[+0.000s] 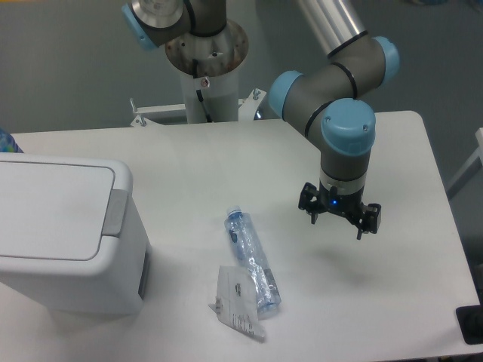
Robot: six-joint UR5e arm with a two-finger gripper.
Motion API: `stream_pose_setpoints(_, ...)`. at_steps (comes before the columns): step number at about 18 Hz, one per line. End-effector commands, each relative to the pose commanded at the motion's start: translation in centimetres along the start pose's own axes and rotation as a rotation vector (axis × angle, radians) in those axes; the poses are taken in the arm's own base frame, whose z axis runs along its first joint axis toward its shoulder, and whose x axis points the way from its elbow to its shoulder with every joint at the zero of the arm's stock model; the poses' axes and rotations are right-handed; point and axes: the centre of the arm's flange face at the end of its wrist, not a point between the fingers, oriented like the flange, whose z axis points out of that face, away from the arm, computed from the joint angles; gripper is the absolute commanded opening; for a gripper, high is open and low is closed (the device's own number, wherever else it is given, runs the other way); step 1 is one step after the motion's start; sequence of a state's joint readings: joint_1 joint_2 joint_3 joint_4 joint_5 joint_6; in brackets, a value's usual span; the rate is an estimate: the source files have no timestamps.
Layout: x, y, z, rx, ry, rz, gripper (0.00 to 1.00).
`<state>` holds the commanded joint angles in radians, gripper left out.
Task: Open the trash can
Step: 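Move the open gripper over the table toward the white trash can lid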
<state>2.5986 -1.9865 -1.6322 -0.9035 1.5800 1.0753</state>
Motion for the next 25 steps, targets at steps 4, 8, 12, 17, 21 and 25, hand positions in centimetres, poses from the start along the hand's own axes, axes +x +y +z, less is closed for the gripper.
stream_pose_setpoints(4,0.0,-0.1,-0.2,0.003,-0.002,-0.003,1.0)
stream_pose_setpoints(8,0.6,-3.2,-2.9,0.051,-0.045,-0.023,1.0)
stream_pose_setpoints(12,2.1,-6.1,-6.4,0.138,-0.055,-0.135,1.0)
stream_pose_setpoints(17,5.0,-9.5,-10.1,0.22,-0.05,-0.22,1.0)
stream_pose_setpoints(21,7.3,-11.6,-13.1,0.292,-0.029,-0.266,1.0)
stream_pose_setpoints(25,10.3,-13.6,-16.8,0.378,0.01,-0.311,1.0)
